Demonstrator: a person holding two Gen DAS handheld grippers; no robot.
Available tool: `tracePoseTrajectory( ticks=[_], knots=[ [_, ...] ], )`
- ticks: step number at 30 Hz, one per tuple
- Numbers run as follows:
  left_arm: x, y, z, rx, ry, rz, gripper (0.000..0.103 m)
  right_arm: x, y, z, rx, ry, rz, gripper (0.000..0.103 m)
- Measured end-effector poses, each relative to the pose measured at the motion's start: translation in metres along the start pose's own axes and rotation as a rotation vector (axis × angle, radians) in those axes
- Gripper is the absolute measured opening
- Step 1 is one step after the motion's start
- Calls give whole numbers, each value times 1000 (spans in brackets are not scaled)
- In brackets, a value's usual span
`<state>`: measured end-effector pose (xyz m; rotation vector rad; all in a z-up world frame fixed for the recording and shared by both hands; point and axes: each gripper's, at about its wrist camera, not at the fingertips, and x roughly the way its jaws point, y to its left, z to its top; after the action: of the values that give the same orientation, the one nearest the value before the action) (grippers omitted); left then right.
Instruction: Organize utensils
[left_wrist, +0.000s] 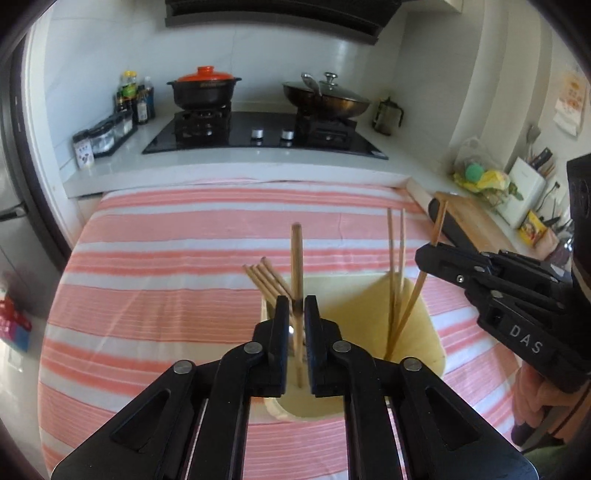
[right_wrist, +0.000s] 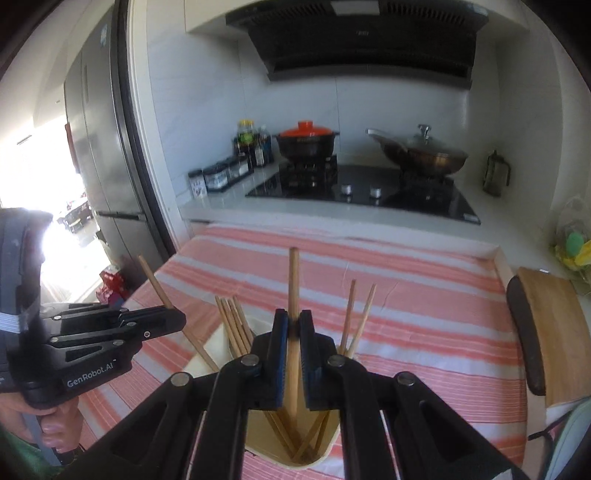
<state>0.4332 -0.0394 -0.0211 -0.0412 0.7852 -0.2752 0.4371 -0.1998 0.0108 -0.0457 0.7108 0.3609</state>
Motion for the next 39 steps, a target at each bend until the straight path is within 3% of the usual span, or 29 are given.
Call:
tracePoseTrajectory(
  ticks=[1,2,3,5,13,16,25,31,35,39],
  knots=[
    [0,-2,-3,7,-5,21,43,9,-2,-3,14,20,2,11],
    [-2,-2,-5,11,-20,45,68,13,-4,-5,35,28,5,24],
    [-7,-2,-9,12,-46,72,76,13,-8,-8,63,20,5,45],
    [-19,-3,-16,24,-98,110,86,2,-16,-16,115,-32,-9,59],
    [-66,-13,-39,78,-189,216,99,-65,-16,-46,137,-96,-56,62],
    [-91,-19,-49,95,-237,242,101,-95,-2,-57,120,-121,-71,69],
    [-166,-37,-93,86,-333,253,102,-160,52,-100,20,-157,-111,84],
    [-198,-39,-153,28,-275,185,103,-197,77,-142,47,-188,-189,87],
    [-218,-36,-179,33,-254,222,103,-219,90,-163,45,-160,-251,87],
    [-244,-34,-187,-51,-276,246,103,-242,101,-172,53,-173,-300,87]
  ],
)
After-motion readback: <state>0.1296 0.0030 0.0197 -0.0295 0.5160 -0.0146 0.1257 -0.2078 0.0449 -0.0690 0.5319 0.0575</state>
